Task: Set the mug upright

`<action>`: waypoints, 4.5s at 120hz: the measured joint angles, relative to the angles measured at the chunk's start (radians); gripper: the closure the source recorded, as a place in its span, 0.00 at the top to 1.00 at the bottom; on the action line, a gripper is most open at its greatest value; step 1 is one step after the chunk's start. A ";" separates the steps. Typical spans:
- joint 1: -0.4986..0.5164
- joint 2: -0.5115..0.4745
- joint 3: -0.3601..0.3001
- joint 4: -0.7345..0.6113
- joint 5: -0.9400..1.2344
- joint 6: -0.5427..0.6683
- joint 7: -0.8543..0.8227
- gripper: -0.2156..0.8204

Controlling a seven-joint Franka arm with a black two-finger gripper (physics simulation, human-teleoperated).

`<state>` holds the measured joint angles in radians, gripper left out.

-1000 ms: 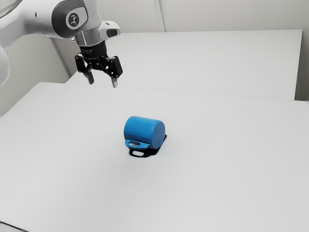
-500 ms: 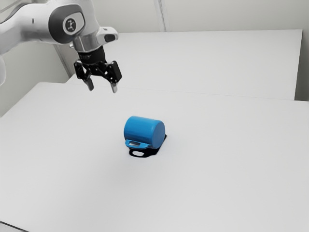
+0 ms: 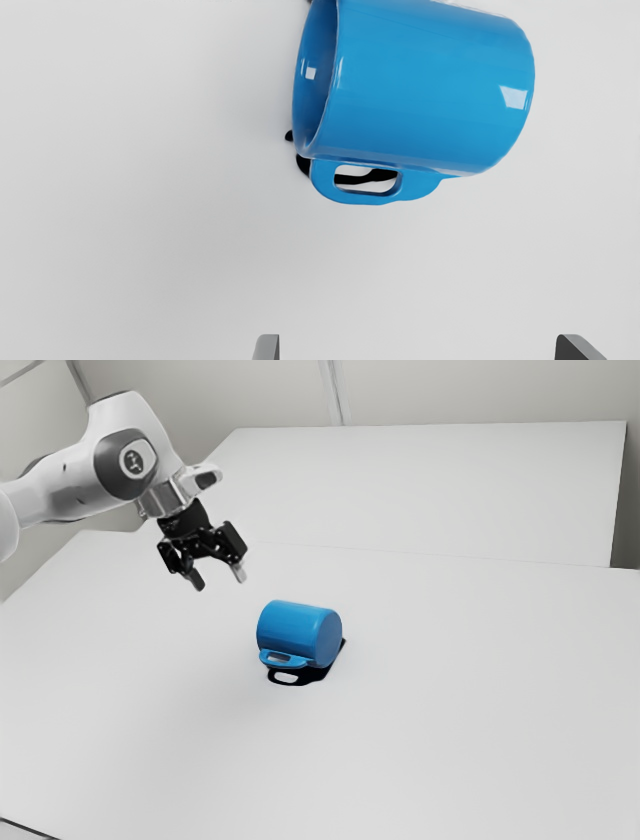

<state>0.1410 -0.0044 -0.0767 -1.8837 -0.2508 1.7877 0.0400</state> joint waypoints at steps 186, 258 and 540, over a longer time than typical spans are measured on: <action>0.159 0.384 -0.039 -0.043 -0.806 0.169 0.817 0.79; 0.178 0.281 -0.091 -0.069 -0.901 0.097 0.987 0.10; -0.124 -0.115 -0.089 -0.122 0.222 0.203 -0.116 0.76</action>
<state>0.0175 -0.1191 -0.1660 -2.0057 -0.0283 1.9912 -0.0760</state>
